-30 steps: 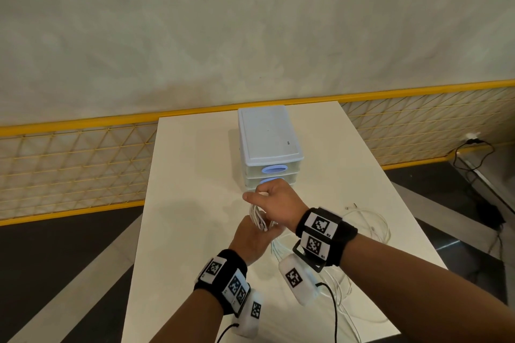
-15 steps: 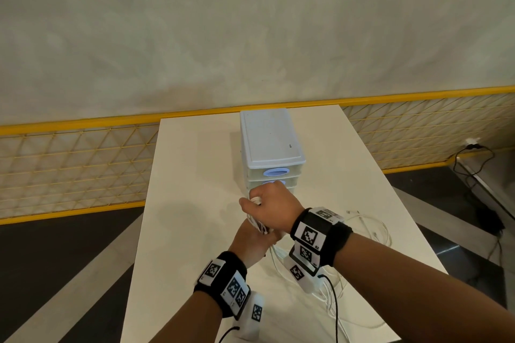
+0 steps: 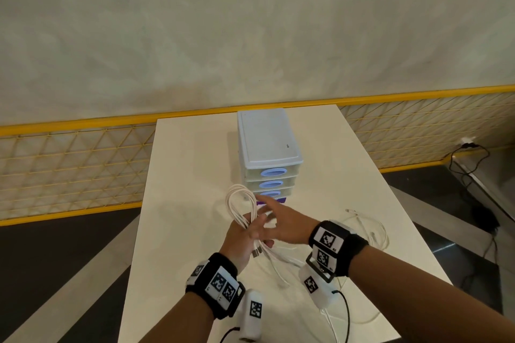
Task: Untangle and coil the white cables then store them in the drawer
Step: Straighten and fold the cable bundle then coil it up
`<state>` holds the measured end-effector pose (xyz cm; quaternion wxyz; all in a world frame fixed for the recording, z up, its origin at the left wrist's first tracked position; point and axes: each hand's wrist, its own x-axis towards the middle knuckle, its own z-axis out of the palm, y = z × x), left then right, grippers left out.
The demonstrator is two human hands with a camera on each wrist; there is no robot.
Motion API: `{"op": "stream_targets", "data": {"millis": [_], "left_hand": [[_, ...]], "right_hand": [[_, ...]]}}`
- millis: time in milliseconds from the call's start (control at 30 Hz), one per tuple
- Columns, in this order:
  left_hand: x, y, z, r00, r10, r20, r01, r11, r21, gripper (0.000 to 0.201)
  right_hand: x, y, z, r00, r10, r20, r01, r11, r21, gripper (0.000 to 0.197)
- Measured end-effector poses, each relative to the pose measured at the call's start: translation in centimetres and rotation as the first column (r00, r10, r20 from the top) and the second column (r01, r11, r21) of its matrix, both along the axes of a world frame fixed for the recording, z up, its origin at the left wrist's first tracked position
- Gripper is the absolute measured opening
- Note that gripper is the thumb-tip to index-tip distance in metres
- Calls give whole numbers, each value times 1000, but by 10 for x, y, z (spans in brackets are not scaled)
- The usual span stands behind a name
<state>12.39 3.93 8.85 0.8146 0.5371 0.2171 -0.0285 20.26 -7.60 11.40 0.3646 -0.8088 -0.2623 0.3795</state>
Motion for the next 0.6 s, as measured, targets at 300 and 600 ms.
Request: {"op": "stream_targets", "data": {"millis": [300, 600], "left_hand": [[0, -4, 0, 997, 47, -57, -48, 999, -16, 26], [5, -5, 3, 987, 130, -97, -143, 980, -139, 27]], "right_hand": [[-10, -3, 0, 994, 105, 34, -108, 991, 76, 22], [-18, -2, -17, 996, -67, -66, 80, 975, 209, 23]]}}
